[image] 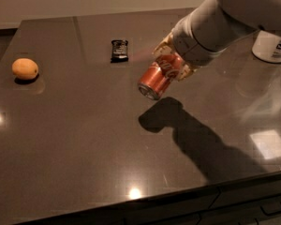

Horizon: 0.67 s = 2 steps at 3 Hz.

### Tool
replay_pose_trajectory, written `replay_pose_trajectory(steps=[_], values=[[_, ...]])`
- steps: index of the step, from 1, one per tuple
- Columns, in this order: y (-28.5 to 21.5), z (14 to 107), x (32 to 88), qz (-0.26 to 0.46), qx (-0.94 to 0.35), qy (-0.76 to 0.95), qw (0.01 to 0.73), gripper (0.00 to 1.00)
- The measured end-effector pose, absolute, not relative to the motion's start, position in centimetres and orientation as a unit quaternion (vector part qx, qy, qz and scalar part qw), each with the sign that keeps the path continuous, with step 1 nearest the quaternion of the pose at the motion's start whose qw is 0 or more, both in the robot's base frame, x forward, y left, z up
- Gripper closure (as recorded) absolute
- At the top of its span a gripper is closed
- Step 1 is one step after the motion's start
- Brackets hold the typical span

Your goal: Place coke can upright

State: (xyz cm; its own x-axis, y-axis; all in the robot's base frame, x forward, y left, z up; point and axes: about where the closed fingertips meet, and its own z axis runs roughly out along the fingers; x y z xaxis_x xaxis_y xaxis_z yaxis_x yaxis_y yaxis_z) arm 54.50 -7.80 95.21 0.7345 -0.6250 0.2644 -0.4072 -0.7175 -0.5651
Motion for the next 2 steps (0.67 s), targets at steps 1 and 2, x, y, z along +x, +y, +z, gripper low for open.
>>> replay_pose_trajectory(steps=[1, 2], values=[[-7.7, 96.4, 55.1, -0.279, -0.891, 0.229, 0.276, 1.00], [-7.5, 97.5, 55.5, -0.305, -0.887, 0.203, 0.281, 1.00]])
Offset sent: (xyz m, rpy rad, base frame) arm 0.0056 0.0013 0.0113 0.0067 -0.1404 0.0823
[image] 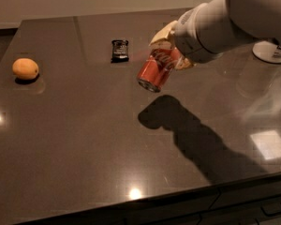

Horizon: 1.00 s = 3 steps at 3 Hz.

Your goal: Place coke can upright

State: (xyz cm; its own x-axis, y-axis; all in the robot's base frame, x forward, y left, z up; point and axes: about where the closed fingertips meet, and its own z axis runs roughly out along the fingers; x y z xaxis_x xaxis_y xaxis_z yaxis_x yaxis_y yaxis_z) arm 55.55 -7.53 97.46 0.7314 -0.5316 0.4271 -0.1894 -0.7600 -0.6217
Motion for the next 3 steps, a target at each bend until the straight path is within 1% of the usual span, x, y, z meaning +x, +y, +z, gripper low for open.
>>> replay_pose_trajectory(steps=[1, 3], values=[[-7.5, 97.4, 55.4, -0.301, -0.888, 0.208, 0.280, 1.00], [-6.2, 97.1, 54.6, -0.336, -0.900, 0.112, 0.253, 1.00]])
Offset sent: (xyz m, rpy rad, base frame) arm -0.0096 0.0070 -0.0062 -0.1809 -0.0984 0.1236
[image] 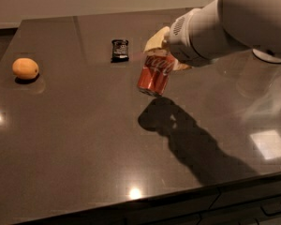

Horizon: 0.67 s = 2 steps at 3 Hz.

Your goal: Place coke can upright

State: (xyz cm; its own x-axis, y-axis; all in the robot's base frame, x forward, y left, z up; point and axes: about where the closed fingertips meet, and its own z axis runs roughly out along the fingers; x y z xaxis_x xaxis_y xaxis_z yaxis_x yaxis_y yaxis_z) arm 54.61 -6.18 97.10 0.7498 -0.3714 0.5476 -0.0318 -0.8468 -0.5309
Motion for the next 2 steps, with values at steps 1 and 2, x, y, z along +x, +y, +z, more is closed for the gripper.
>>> replay_pose_trajectory(steps=[1, 2], values=[[-4.6, 96.3, 54.5, -0.351, -0.901, 0.019, 0.253, 1.00], [-3.5, 95.8, 54.4, -0.365, -0.893, -0.042, 0.260, 1.00]])
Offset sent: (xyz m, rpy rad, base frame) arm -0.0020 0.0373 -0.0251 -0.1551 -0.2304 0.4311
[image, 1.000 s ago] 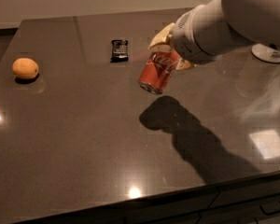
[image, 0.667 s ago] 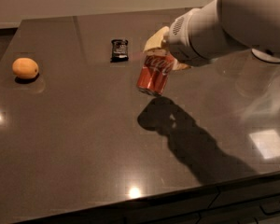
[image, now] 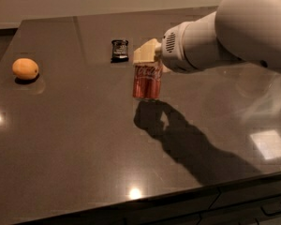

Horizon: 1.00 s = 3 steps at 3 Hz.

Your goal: Place coke can upright

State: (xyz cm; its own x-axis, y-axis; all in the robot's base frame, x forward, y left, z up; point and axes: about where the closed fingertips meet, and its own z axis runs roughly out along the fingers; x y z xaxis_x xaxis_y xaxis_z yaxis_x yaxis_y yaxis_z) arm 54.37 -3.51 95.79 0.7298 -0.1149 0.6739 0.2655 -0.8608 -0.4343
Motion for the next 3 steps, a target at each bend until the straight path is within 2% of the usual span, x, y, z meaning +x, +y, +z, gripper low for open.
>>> replay_pose_trajectory(steps=[3], values=[[-0.6, 94.1, 53.5, -0.378, -0.842, -0.182, 0.340, 1.00]])
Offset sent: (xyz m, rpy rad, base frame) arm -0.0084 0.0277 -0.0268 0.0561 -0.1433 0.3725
